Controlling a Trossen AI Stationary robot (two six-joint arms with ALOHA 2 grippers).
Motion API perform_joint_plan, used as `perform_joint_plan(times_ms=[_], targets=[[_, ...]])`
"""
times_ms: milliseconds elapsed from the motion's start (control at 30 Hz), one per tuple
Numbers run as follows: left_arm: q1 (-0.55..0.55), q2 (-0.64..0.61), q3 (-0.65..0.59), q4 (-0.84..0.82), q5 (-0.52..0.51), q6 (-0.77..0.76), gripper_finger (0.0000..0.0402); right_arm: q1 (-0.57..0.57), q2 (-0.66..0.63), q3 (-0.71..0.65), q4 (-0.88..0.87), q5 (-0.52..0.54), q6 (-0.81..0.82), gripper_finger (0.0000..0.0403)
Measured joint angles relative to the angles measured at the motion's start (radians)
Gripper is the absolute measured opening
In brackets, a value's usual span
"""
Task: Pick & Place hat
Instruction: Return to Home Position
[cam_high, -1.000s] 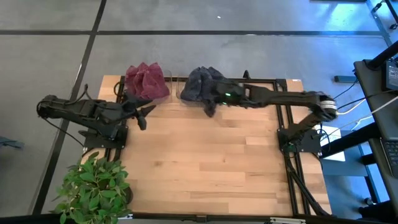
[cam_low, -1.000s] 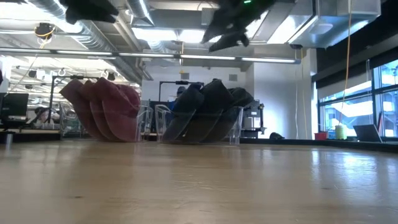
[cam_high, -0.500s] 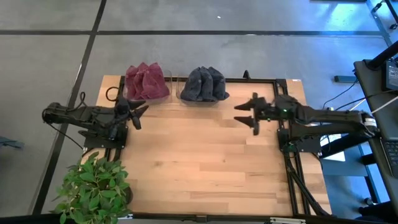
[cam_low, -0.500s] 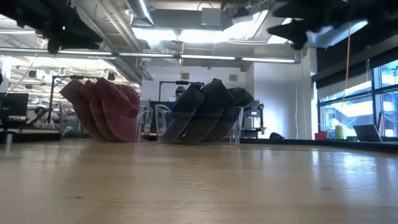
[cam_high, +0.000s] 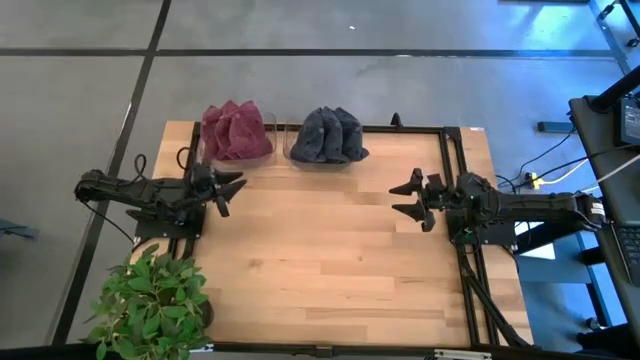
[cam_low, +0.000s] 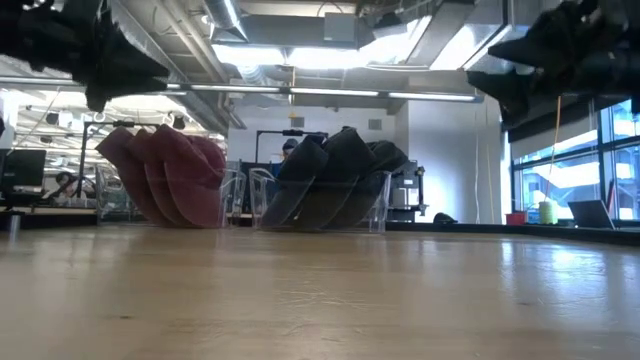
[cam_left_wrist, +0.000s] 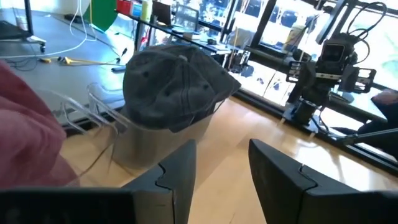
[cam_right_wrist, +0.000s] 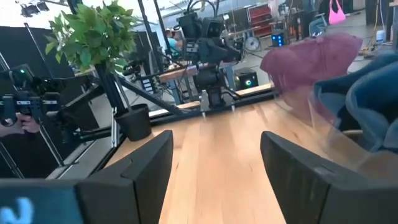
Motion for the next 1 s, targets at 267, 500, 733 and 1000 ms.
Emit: perform_joint_plan(times_ms=[267, 500, 733, 1000], targets=[[0.000, -0.054, -0.110, 0.088, 0.037, 0.003, 0.0144, 0.000, -0.058, -0.093, 0.064, -0.023, 0.035, 0.0243], [0.000, -0.098, -0.160, 0.091, 0.108, 0.025, 0.0145, 0.000, -0.107, -0.092, 0.035, -0.053, 0.021, 0.0243], [0.002, -0.132, -0.171, 0.096, 0.121, 0.085, 0.0146, -0.001, -0.158, -0.092, -0.028, -0.051, 0.022, 0.0243], [0.002, -0.144, -0.171, 0.096, 0.168, 0.108, 0.0145, -0.002, -0.278, -0.092, -0.129, 0.026, 0.048, 0.0243]])
